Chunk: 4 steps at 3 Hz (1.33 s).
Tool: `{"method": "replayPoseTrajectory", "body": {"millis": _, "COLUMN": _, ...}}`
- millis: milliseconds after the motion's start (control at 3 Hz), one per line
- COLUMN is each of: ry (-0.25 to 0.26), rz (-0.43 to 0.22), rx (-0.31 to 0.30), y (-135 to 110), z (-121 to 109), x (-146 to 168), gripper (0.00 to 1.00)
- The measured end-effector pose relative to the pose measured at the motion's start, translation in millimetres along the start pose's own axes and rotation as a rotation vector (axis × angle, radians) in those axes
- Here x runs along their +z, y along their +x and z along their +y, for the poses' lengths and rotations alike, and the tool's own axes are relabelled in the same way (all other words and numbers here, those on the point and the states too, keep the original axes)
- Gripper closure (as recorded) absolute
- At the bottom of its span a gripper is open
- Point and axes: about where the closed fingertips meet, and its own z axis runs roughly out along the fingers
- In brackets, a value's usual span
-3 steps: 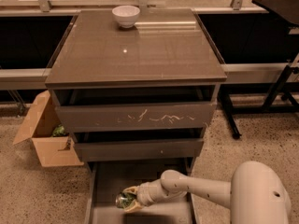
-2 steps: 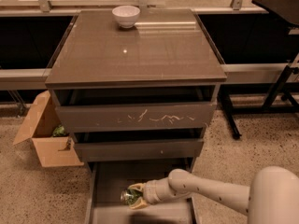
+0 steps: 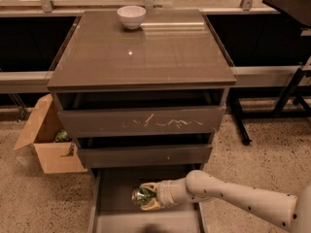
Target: Pick green can from bottom drawer and place on counter
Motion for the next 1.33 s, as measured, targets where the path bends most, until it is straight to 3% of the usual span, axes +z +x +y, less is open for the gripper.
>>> {"method": "replayPoseTrajectory", "body": {"millis": 333, "ry": 0.0, "rz": 0.0, "rx": 0.0, "y": -0.1, "z": 0.0, "x": -0.1, "gripper": 1.0}}
{"method": "replayPoseTrajectory", "body": {"millis": 1000, "ry": 0.096, "rz": 0.094, "rx": -0.073, "y": -52.9, "z": -13.6, "x": -94.6, "gripper": 1.0}}
{"method": "replayPoseTrajectory", "body": {"millis": 1333, "ry": 0.159, "rz": 0.149, "rx": -0.138, "y": -81.3, "z": -25.4, "x": -150.0, "gripper": 1.0}}
